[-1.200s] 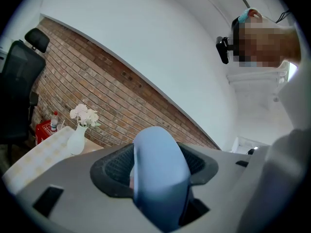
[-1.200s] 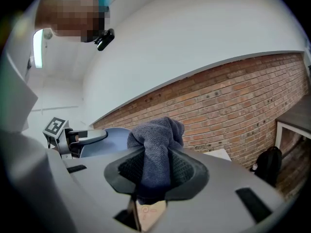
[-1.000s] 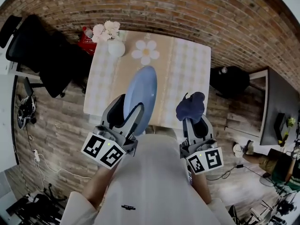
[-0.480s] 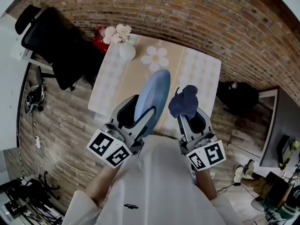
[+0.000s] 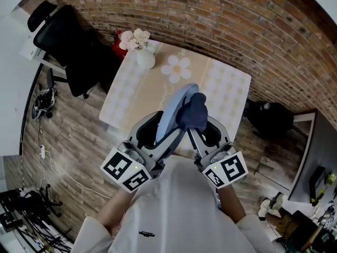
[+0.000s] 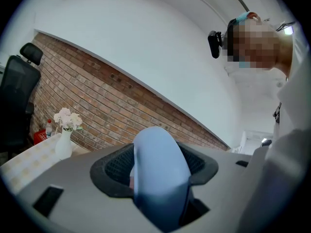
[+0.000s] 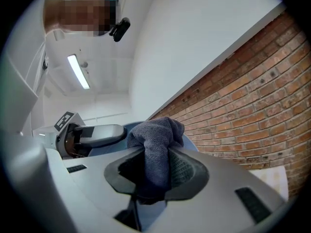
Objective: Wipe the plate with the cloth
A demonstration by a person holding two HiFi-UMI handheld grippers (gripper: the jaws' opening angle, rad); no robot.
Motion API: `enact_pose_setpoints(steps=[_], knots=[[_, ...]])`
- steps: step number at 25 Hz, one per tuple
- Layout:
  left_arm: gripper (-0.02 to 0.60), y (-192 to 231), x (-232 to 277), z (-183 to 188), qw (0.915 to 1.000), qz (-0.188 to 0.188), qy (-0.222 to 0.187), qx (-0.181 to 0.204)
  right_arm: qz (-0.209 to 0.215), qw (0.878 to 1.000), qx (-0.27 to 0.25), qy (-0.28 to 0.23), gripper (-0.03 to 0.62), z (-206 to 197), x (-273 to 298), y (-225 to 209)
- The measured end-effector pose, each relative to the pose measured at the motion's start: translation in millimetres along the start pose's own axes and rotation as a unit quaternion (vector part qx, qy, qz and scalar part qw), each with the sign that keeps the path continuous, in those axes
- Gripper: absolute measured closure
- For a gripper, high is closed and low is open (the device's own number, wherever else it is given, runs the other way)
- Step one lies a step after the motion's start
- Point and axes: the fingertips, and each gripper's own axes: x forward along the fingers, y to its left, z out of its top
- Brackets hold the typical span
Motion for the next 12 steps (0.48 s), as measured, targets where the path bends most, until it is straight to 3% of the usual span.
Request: enact_pose_setpoints(steps=[7, 12], knots=[[0.305, -21.3, 12.4, -12.9, 0.9999, -0.014, 0.009, 0.000, 0.063, 0.998, -0.008, 0.006, 0.468, -5.6, 2.9, 9.2], [0.305, -28.2, 14.4, -19.4, 0.9997, -0.014, 0.017, -0.003, 0.076, 0.997, 0.001, 0.006, 0.468, -8.7, 3.7, 13.0]])
